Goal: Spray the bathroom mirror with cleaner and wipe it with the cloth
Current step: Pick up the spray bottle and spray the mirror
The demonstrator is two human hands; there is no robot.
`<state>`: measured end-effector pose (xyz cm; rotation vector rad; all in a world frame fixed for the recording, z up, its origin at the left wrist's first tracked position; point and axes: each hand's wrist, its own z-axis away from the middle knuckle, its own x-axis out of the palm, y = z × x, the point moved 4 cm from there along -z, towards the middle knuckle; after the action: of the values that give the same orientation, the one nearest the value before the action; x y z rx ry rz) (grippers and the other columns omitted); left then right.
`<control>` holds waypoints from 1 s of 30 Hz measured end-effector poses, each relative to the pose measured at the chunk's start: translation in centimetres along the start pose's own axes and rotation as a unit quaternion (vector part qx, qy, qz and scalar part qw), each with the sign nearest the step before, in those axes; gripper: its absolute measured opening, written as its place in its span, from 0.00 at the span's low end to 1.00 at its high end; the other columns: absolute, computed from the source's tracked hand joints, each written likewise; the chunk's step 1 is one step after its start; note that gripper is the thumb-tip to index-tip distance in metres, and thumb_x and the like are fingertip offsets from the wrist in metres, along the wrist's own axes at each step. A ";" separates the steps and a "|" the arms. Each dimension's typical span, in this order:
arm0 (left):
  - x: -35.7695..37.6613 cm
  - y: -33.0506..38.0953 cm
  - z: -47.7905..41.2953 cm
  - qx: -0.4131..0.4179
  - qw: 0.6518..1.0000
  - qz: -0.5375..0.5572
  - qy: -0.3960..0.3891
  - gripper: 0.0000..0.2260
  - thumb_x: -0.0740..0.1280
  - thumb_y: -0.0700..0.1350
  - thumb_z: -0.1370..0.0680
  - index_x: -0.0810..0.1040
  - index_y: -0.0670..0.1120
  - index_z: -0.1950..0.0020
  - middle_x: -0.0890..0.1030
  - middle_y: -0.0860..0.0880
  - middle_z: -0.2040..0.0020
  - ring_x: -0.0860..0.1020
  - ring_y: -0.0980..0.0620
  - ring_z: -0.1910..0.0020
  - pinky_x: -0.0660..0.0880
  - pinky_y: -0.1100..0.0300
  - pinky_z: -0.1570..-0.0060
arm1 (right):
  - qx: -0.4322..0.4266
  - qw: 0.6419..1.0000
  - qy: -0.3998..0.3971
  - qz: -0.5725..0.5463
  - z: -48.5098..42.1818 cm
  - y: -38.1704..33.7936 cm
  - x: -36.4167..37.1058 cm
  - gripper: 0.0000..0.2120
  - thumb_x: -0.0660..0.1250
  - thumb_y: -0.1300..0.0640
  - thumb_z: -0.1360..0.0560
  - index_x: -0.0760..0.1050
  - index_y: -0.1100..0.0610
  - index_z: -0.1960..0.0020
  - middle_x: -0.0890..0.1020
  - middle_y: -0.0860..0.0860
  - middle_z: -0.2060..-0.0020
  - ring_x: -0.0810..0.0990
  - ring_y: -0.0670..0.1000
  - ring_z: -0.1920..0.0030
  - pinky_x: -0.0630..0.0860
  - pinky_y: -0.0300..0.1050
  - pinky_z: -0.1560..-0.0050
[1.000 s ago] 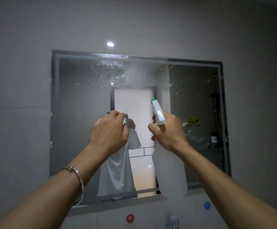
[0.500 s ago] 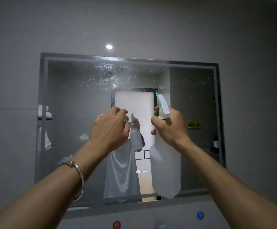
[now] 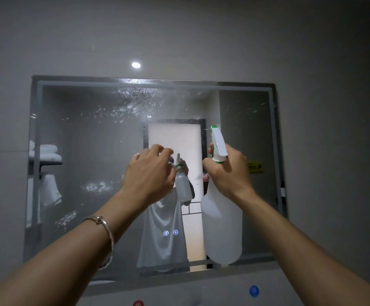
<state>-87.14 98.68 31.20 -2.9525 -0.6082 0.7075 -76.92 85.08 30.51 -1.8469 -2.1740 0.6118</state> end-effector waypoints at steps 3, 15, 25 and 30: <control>0.5 1.6 -0.3 0.009 1.000 -0.001 0.001 0.16 0.58 0.51 0.22 0.72 0.47 0.36 0.75 0.47 0.39 0.75 0.46 0.45 0.70 0.53 0.49 | -0.002 1.000 -0.006 0.009 -0.2 0.6 -1.2 0.07 0.65 0.60 0.33 0.73 0.63 0.57 0.78 0.58 0.66 0.82 0.56 0.67 0.80 0.46 0.71; 2.1 5.9 -1.2 0.001 1.000 -0.003 -0.010 0.17 0.58 0.50 0.23 0.71 0.47 0.35 0.75 0.46 0.39 0.75 0.45 0.46 0.70 0.52 0.49 | 0.019 0.999 -0.017 0.041 -0.7 4.0 -5.7 0.05 0.64 0.53 0.33 0.72 0.54 0.60 0.78 0.50 0.66 0.82 0.54 0.66 0.79 0.43 0.70; 3.5 11.2 -2.5 0.019 1.000 0.007 -0.008 0.20 0.54 0.53 0.23 0.71 0.46 0.36 0.76 0.45 0.40 0.76 0.44 0.47 0.71 0.51 0.50 | 0.043 0.999 0.011 0.013 -1.5 6.0 -10.4 0.05 0.66 0.60 0.31 0.72 0.52 0.63 0.77 0.49 0.68 0.81 0.54 0.69 0.82 0.56 0.61; 4.0 13.6 -3.0 0.032 0.999 0.022 -0.013 0.19 0.55 0.52 0.21 0.69 0.47 0.33 0.74 0.46 0.37 0.75 0.47 0.45 0.71 0.54 0.49 | 0.053 0.997 0.031 0.051 -1.6 6.9 -12.8 0.07 0.67 0.63 0.29 0.72 0.55 0.63 0.76 0.50 0.69 0.81 0.55 0.68 0.80 0.56 0.61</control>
<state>-77.56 87.79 30.42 -2.9105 -0.5132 0.7547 -67.79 73.64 30.04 -1.9051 -1.9787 0.6674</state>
